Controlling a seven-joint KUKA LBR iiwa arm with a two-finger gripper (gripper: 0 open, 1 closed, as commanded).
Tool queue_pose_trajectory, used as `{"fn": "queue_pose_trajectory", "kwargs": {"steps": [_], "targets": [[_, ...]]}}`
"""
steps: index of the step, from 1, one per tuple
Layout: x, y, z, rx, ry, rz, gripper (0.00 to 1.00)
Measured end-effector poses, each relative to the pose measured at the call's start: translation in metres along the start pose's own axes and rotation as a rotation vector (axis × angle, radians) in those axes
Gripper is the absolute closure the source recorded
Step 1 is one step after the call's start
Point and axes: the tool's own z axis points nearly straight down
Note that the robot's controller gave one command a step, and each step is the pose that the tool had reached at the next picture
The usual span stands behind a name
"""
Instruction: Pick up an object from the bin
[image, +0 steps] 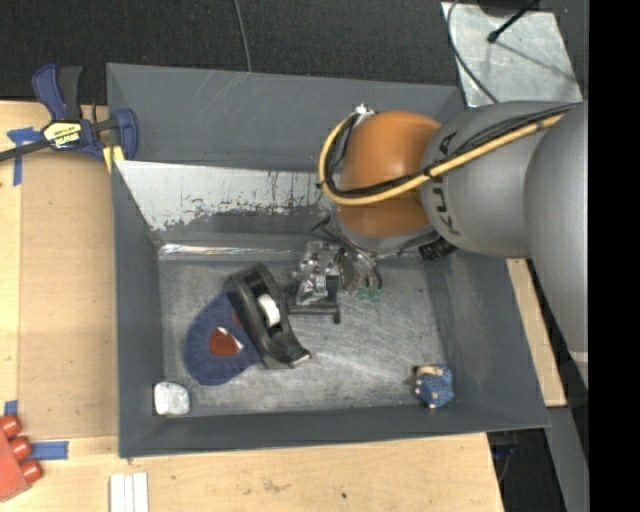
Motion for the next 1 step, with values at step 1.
{"fn": "queue_pose_trajectory", "kwargs": {"steps": [1], "targets": [[-0.0033, -0.0001, -0.0751, 0.0, -0.003, 0.001, 1.0]]}}
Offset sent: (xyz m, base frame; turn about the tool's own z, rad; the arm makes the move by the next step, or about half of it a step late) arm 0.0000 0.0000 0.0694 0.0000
